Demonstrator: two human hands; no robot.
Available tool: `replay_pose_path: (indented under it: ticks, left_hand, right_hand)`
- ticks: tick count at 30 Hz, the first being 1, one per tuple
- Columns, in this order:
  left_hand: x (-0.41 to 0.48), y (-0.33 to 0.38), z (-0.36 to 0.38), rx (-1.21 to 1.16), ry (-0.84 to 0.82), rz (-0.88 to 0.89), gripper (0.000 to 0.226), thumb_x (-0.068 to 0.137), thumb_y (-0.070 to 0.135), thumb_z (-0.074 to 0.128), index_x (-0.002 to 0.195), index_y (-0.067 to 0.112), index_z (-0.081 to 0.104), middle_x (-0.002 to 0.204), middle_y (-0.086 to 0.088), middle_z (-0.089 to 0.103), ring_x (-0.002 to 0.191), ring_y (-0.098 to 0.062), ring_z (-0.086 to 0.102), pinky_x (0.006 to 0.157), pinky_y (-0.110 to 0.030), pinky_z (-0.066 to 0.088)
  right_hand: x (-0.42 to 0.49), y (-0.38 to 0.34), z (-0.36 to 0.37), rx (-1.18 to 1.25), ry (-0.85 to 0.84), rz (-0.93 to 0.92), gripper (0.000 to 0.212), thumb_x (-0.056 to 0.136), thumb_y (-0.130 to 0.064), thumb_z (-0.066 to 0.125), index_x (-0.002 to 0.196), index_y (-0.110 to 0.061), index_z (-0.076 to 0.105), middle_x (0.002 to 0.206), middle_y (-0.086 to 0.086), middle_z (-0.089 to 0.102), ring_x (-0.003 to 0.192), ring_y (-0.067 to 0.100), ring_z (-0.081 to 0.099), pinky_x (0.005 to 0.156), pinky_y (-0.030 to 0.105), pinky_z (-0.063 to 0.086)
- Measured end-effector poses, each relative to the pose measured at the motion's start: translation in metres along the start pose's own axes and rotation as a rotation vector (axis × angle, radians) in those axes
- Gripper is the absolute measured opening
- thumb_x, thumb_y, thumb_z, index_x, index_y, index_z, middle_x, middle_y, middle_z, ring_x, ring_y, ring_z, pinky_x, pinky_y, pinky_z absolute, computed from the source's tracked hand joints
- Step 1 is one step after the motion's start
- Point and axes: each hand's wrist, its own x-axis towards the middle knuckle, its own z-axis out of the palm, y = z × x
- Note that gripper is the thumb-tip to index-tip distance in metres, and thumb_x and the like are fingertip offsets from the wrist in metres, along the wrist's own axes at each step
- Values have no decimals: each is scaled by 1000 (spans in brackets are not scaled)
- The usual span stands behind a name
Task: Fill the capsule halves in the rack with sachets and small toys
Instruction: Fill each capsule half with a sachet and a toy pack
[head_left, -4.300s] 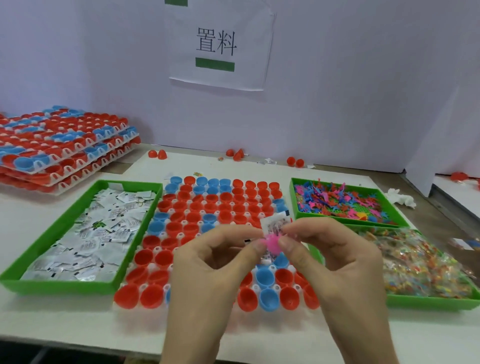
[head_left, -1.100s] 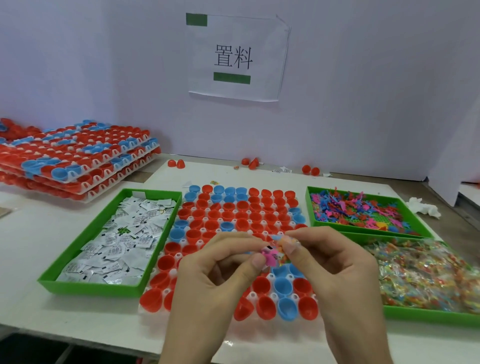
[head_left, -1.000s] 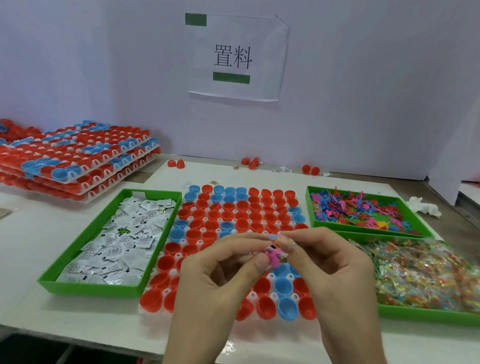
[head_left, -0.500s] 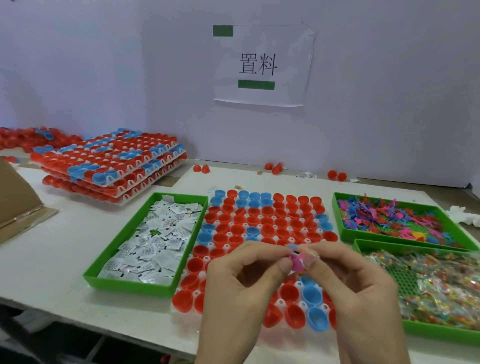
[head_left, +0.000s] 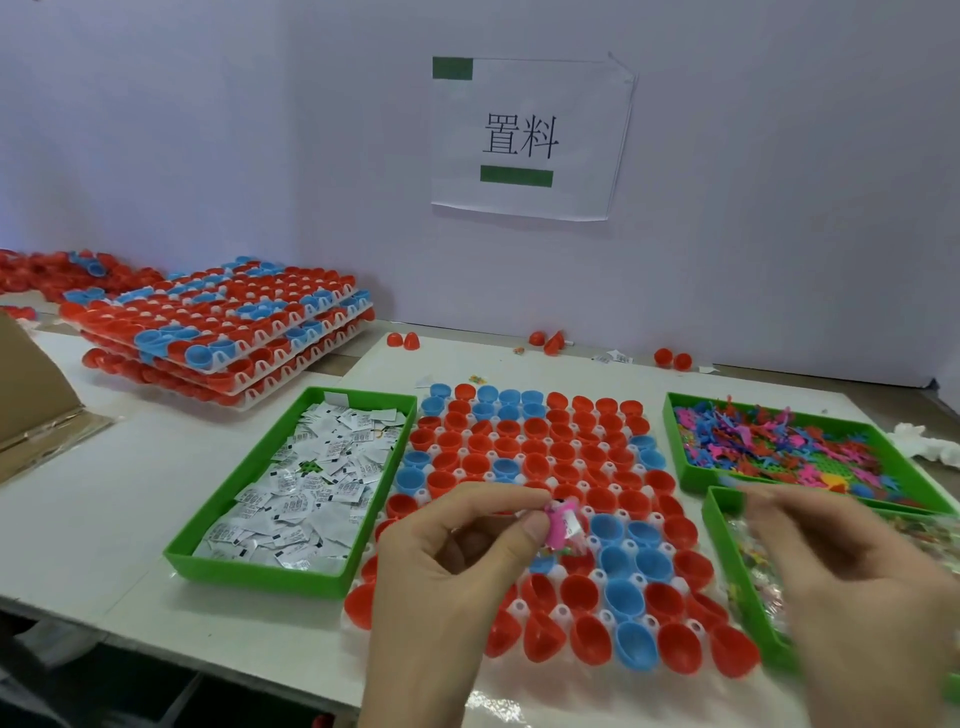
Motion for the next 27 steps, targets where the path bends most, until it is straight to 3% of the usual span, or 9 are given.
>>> replay_pose_path:
  ticks: [2, 3, 6, 9, 11, 13, 18, 22, 27]
  left_hand:
    - [1, 0, -6, -21, 51, -10, 23, 56, 28, 91, 76, 25, 79, 79, -9, 76, 75, -20, 74, 65, -21, 57]
    - [2, 0, -8, -43, 77, -17, 24, 55, 27, 90, 75, 23, 78, 77, -11, 75, 72, -22, 73, 64, -23, 57]
    - [4, -1, -9, -60, 124, -35, 20, 58, 25, 82, 77, 20, 75, 75, -12, 74, 65, -23, 71, 61, -24, 57]
    - [4, -3, -5, -38, 120, -28, 16, 62, 21, 81, 76, 23, 74, 78, -8, 75, 68, -20, 72, 61, -21, 56]
    - [3, -3, -3, -10, 94, -14, 17, 61, 23, 81, 76, 25, 74, 79, -6, 75, 73, -18, 72, 64, -20, 56]
    - [2, -2, -3, 3, 61, 5, 17, 62, 22, 81, 76, 27, 74, 79, -5, 75, 75, -17, 72, 66, -20, 56]
    - [4, -2, -14, -36, 48, 28, 22, 62, 13, 91, 75, 20, 74, 76, -12, 73, 72, -19, 71, 63, -20, 55]
    - [6, -4, -24, -142, 18, -25, 30, 51, 27, 88, 76, 18, 73, 78, -12, 73, 74, -21, 70, 64, -21, 55]
    - [14, -3, -44, -186, 14, 26, 25, 56, 28, 85, 74, 20, 71, 75, -7, 71, 74, -21, 67, 67, -27, 55]
  right_hand:
    - [24, 31, -39, -255, 52, 21, 20, 90, -10, 68, 97, -27, 75, 95, 3, 75, 85, 9, 67, 76, 9, 49]
    - [32, 42, -62, -310, -22, 94, 22, 94, -10, 63, 108, -23, 73, 108, 8, 73, 93, 12, 65, 80, 12, 48]
    - [45, 56, -95, -284, -175, 278, 39, 96, -6, 61, 130, -24, 58, 131, 15, 62, 88, 5, 60, 81, 19, 47]
    - [30, 19, -55, -278, -273, 132, 25, 86, -29, 74, 106, -44, 67, 109, 4, 71, 80, 4, 68, 69, 7, 52]
    - [5, -18, -18, -36, -488, 125, 34, 72, -56, 78, 102, -42, 72, 100, -3, 75, 82, 12, 73, 69, 19, 59]
    - [-14, -42, 10, 99, -661, 129, 41, 65, -64, 77, 100, -44, 72, 100, -8, 76, 86, 10, 74, 71, 15, 57]
    - [-30, -62, 44, 194, -711, 62, 24, 62, -37, 79, 86, -40, 77, 88, -6, 77, 83, 9, 74, 72, 14, 56]
    - [-26, -71, 55, 119, -799, 27, 24, 64, -37, 79, 88, -40, 76, 87, -8, 77, 83, 10, 74, 74, 17, 57]
    - [-21, -90, 74, 78, -998, -35, 16, 71, -36, 79, 86, -34, 75, 81, -9, 76, 76, 7, 74, 69, 13, 56]
